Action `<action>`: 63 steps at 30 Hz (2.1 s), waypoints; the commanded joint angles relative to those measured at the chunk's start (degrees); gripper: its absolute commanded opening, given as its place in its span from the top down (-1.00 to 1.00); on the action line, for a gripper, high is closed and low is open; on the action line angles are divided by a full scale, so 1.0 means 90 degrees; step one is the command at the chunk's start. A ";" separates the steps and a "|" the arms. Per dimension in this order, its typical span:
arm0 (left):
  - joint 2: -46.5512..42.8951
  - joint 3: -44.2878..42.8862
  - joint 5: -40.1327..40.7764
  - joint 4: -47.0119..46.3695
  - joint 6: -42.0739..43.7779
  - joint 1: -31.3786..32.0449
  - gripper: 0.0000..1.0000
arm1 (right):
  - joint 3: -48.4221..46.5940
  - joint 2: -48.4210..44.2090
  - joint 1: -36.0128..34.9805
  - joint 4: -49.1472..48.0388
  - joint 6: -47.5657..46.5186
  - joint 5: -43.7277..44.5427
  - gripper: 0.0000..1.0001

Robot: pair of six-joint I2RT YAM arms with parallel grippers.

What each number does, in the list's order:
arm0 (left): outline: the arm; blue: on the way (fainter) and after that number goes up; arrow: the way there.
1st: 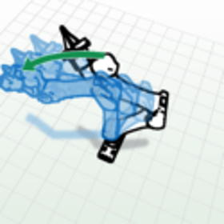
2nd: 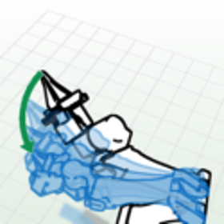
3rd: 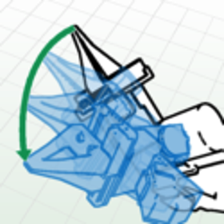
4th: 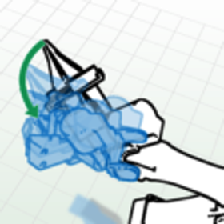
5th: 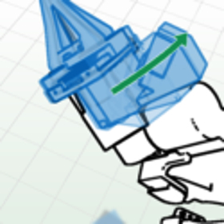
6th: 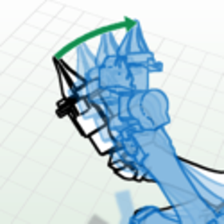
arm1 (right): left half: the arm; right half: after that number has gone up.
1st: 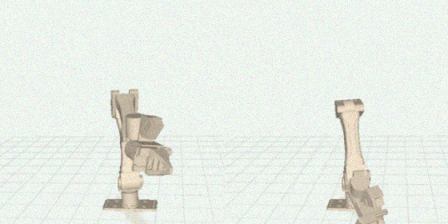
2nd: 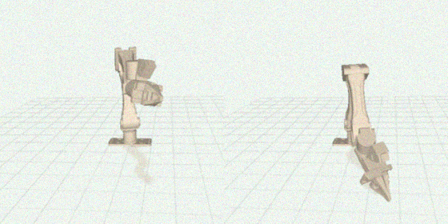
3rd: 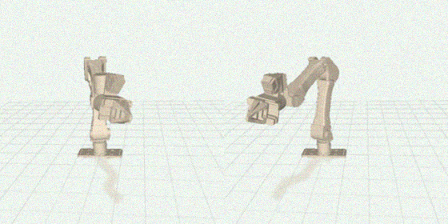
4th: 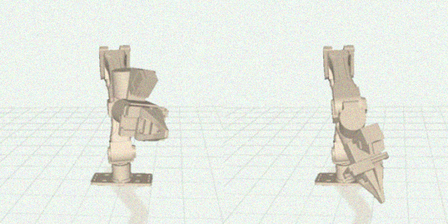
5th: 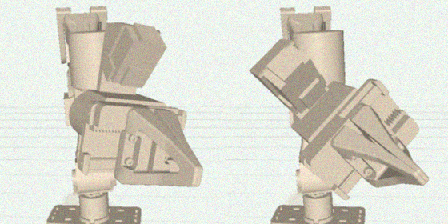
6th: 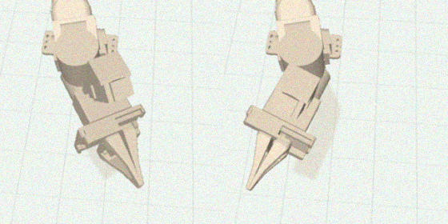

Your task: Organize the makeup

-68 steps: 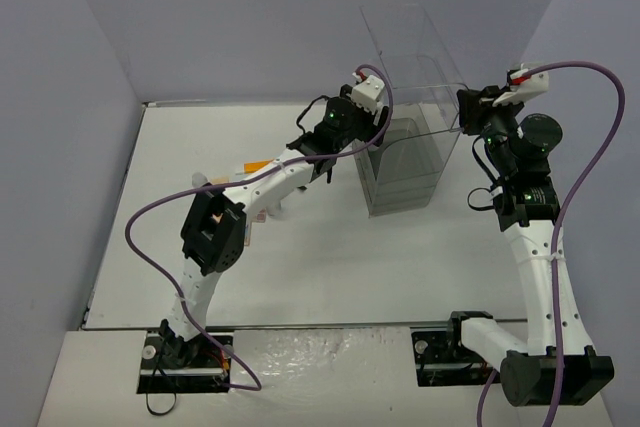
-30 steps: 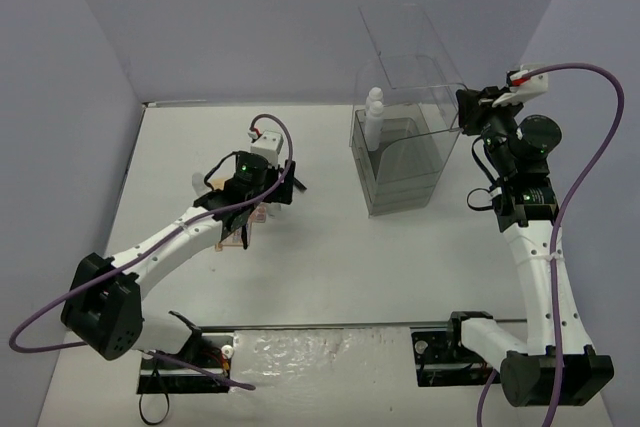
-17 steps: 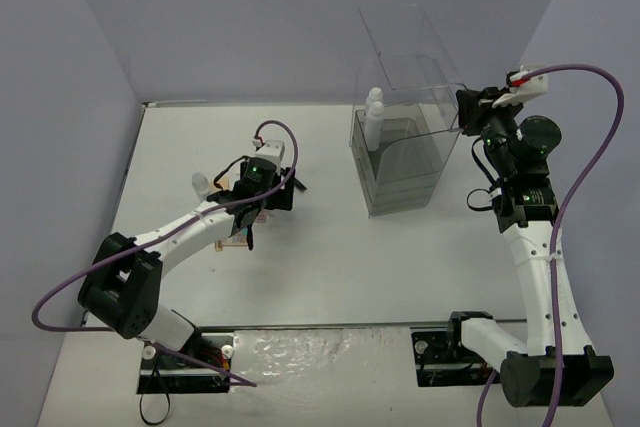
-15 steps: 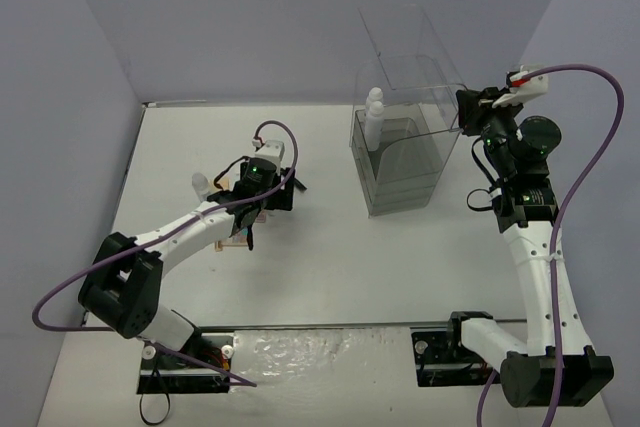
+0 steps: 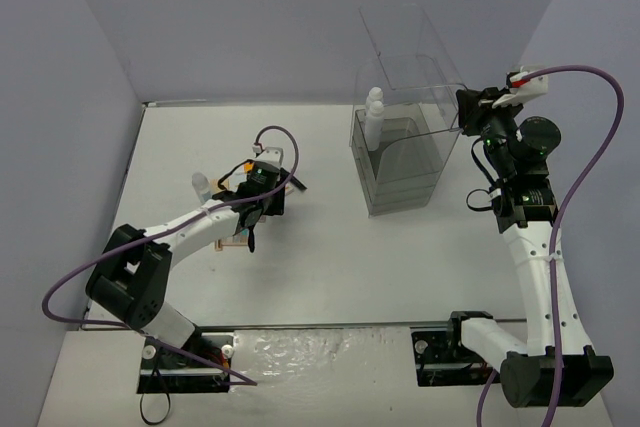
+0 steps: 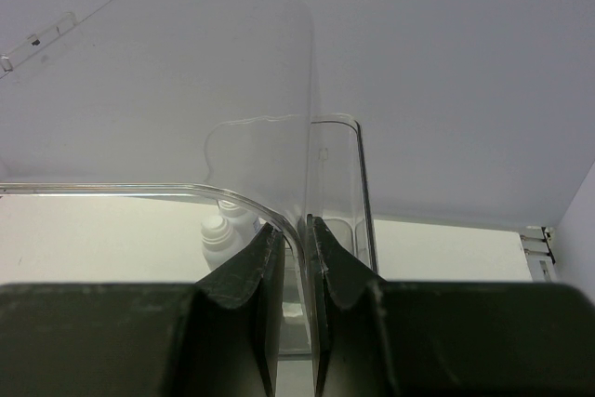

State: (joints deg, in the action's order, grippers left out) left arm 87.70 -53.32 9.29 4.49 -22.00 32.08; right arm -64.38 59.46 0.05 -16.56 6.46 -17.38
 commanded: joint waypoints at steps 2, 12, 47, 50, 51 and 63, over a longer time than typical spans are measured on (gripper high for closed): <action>-0.0265 -0.0480 0.0039 -0.0063 0.0050 -0.0026 0.77 | 0.0060 -0.0032 -0.0038 -0.0233 0.0330 -0.0340 1.00; -0.0439 -0.1673 -0.1186 -0.0181 0.0785 0.0037 1.00 | 0.0092 -0.0101 -0.0044 -0.0240 0.0327 -0.0344 1.00; 0.2381 -0.6148 -0.2665 -0.0283 0.1979 0.1285 1.00 | 0.0229 -0.0142 -0.0055 -0.0191 0.0269 -0.0334 1.00; 0.2461 -0.6184 -0.2615 -0.0303 0.2005 0.1299 1.00 | 0.0229 -0.0142 -0.0055 -0.0191 0.0269 -0.0324 1.00; 0.2491 -0.6175 -0.2586 -0.0313 0.2015 0.1299 1.00 | 0.0220 -0.0142 -0.0055 -0.0191 0.0269 -0.0334 1.00; 0.2949 -0.6202 -0.2340 -0.0655 0.2112 0.1299 1.00 | 0.0219 -0.0115 -0.0131 -0.0174 0.0230 -0.0297 1.00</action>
State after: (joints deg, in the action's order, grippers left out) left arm 115.82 -104.96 -13.10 5.66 -4.19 43.90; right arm -62.87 58.76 -0.07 -18.37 6.40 -17.39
